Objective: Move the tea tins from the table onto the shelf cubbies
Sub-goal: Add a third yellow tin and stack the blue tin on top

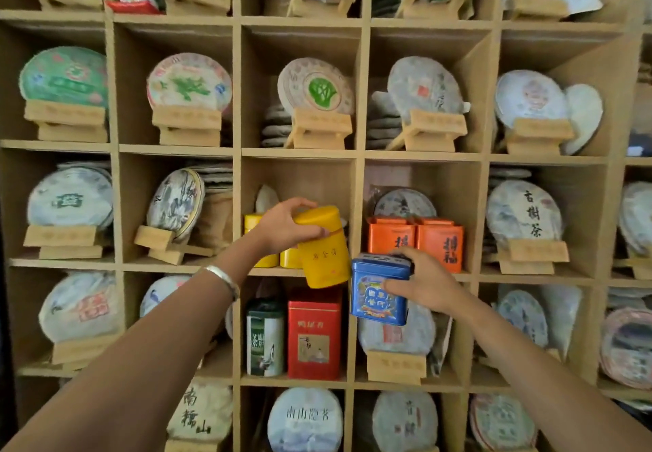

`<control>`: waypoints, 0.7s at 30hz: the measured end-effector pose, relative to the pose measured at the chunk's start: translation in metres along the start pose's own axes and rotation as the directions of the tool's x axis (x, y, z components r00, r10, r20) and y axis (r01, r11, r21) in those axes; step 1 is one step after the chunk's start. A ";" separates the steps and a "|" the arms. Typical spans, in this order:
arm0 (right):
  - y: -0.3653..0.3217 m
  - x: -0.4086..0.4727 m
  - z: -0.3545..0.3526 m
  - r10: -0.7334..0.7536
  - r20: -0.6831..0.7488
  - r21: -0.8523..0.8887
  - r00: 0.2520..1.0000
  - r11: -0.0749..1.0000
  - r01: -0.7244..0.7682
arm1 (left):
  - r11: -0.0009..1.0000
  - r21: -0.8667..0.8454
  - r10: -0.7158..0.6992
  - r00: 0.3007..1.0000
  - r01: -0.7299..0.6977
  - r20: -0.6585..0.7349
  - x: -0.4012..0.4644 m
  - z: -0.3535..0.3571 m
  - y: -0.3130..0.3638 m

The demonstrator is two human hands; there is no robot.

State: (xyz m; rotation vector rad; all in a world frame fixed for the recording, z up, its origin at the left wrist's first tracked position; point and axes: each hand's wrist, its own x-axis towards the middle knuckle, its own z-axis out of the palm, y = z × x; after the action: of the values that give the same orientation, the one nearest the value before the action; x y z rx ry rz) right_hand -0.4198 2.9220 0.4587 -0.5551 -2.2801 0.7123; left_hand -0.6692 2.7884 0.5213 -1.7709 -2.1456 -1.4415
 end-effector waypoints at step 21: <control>0.045 0.051 0.014 0.055 0.094 -0.001 0.994 0.999 -0.055 | 0.972 0.159 0.141 0.969 -0.175 0.203 0.136 0.022 -0.038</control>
State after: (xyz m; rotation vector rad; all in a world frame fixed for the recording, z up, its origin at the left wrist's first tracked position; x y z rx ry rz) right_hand -0.4560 2.9800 0.4470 -0.5966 -2.3592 0.7819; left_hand -0.7367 2.9093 0.5561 -2.0310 -2.0797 -1.0514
